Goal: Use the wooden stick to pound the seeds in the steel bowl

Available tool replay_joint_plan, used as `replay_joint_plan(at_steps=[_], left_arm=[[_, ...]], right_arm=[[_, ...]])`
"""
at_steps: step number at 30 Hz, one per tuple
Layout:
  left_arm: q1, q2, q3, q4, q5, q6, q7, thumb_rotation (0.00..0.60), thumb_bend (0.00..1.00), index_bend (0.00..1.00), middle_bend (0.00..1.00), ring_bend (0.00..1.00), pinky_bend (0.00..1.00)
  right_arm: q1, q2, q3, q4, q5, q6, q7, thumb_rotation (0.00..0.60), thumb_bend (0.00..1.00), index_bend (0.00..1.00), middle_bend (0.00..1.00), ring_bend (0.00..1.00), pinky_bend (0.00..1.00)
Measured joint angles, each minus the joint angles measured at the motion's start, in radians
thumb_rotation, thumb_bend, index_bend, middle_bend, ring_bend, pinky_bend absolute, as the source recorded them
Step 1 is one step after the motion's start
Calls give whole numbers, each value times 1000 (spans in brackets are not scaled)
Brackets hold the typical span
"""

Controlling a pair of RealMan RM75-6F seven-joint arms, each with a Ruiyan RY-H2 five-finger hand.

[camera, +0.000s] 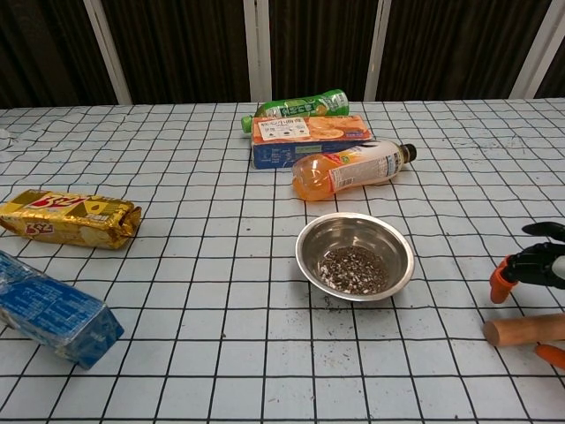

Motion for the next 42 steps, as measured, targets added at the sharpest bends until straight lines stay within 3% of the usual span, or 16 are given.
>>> replay_joint_plan(at_steps=[42], left_arm=[[-3, 7, 2, -11, -15, -17, 1, 600, 77, 0, 0, 0, 0]], right_arm=[[30, -34, -21, 30, 36, -24, 7, 600, 388, 457, 378, 283, 0]])
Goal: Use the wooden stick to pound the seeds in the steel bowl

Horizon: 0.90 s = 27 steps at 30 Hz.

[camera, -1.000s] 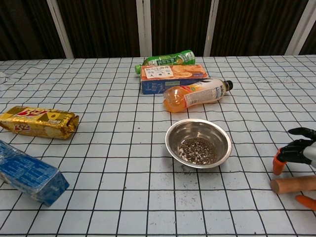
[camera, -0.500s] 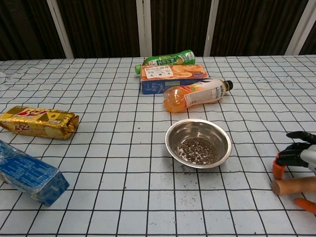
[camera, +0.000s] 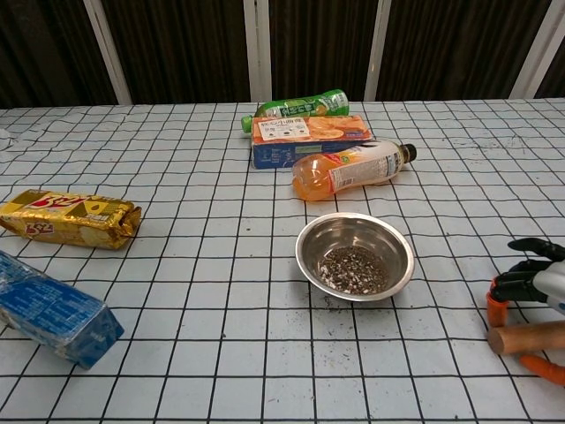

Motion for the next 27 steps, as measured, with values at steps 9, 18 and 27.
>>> replay_joint_plan(at_steps=[9, 18, 27], left_arm=[[-1, 1, 0, -2, -3, -3, 1, 600, 77, 0, 0, 0, 0], [-1, 1, 0, -2, -3, -3, 0, 600, 76, 0, 0, 0, 0], [-1, 3, 0, -2, -2, -3, -4, 600, 77, 0, 0, 0, 0]], right_arm=[[3, -1, -5, 3, 5, -4, -2, 600, 388, 459, 380, 284, 0], [5, -1, -6, 4, 13, -7, -4, 600, 402, 492, 406, 302, 0], [5, -2, -10, 8, 16, -7, 0, 600, 459, 578, 471, 392, 285]])
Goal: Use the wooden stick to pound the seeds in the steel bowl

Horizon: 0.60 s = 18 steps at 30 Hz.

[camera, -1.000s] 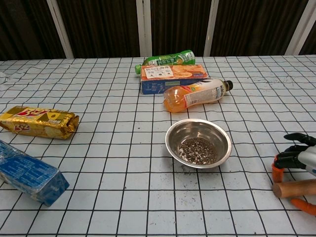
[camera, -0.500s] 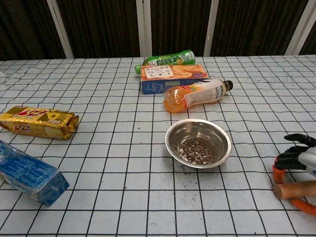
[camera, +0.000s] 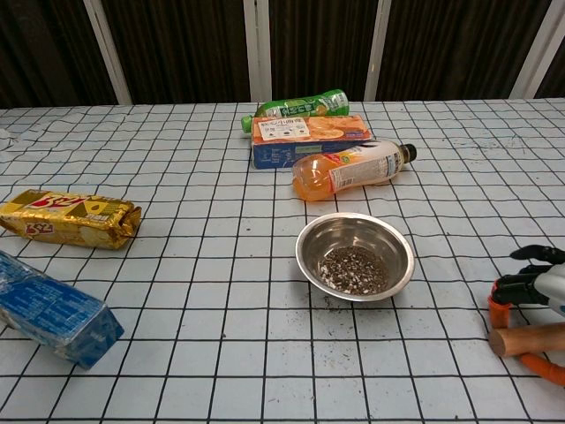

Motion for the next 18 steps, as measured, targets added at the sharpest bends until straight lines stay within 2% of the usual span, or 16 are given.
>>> replay_joint_plan(at_steps=[5, 18], left_arm=[[0, 1, 0, -1, -1, -2, -2, 600, 77, 0, 0, 0, 0], [0, 1, 0, -2, -1, 0, -4, 600, 76, 0, 0, 0, 0]], right_arm=[[2, 0, -4, 3, 1, -3, 8, 600, 496, 634, 517, 452, 404], [1, 0, 2, 11, -29, 51, 80, 600, 544, 717, 586, 525, 510]])
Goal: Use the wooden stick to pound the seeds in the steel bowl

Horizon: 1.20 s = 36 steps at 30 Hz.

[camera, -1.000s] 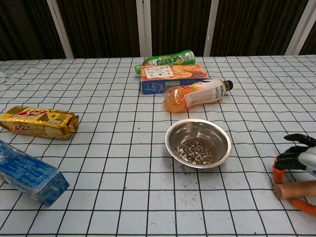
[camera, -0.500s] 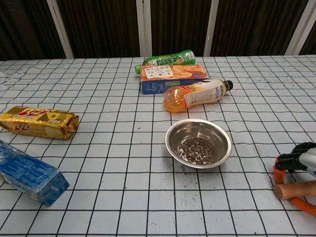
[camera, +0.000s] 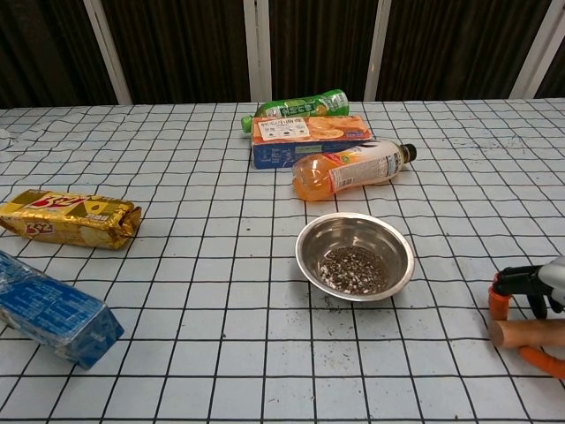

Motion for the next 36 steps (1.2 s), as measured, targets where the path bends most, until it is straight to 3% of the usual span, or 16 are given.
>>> replay_joint_plan(at_steps=[28, 36], left_arm=[[1, 2, 1, -5, -3, -3, -6, 600, 76, 0, 0, 0, 0], [1, 1, 0, -7, -2, -1, -9, 600, 77, 0, 0, 0, 0]], right_arm=[[-2, 87, 102, -135, 21, 149, 308, 600, 567, 741, 607, 546, 511], [1, 99, 179, -211, 42, 225, 449, 600, 568, 749, 610, 546, 511]])
